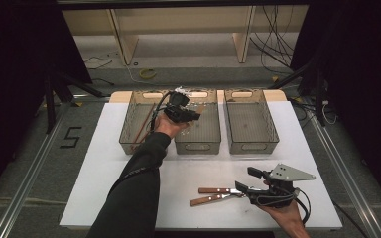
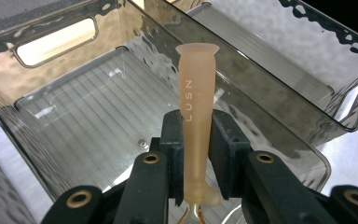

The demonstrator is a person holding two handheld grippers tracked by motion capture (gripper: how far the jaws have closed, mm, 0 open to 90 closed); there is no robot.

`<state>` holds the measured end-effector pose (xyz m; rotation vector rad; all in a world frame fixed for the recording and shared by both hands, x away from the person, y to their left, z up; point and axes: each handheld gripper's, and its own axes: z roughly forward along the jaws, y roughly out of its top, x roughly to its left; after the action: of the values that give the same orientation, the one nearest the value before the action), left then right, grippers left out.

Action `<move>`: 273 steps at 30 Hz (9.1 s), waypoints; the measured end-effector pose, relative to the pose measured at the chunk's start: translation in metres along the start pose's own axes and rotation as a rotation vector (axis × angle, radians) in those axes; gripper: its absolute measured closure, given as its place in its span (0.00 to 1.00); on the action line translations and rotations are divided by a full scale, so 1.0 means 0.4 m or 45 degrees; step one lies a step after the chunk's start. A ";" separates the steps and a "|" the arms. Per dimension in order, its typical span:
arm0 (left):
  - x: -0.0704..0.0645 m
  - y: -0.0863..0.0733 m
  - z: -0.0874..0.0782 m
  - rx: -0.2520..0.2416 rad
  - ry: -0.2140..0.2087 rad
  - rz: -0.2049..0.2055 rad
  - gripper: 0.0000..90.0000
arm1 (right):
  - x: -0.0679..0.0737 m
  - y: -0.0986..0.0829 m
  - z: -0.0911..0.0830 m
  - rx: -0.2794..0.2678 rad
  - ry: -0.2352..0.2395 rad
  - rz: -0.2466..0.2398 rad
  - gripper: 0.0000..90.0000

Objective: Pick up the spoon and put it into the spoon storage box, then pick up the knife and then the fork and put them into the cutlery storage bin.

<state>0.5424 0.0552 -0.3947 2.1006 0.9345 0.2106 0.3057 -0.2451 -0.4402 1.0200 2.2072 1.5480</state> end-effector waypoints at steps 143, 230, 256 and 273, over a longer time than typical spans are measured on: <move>-0.063 -0.514 -0.346 -0.240 -0.005 -0.075 0.20 | 0.028 0.116 0.285 0.917 0.188 -0.482 0.40; -0.065 -0.522 -0.348 -0.224 0.008 -0.038 0.21 | 0.043 0.118 0.354 1.142 0.237 -0.749 0.85; -0.066 -0.524 -0.345 -0.231 0.006 -0.048 0.21 | -0.004 0.180 0.294 0.881 0.114 -0.606 0.85; -0.066 -0.524 -0.346 -0.238 0.006 -0.044 0.21 | -0.038 0.222 0.244 0.765 0.057 -0.528 0.85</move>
<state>0.3480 0.2054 -0.4533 1.9118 0.9170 0.2745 0.4073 -0.1687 -0.4019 0.5882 2.7628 0.7515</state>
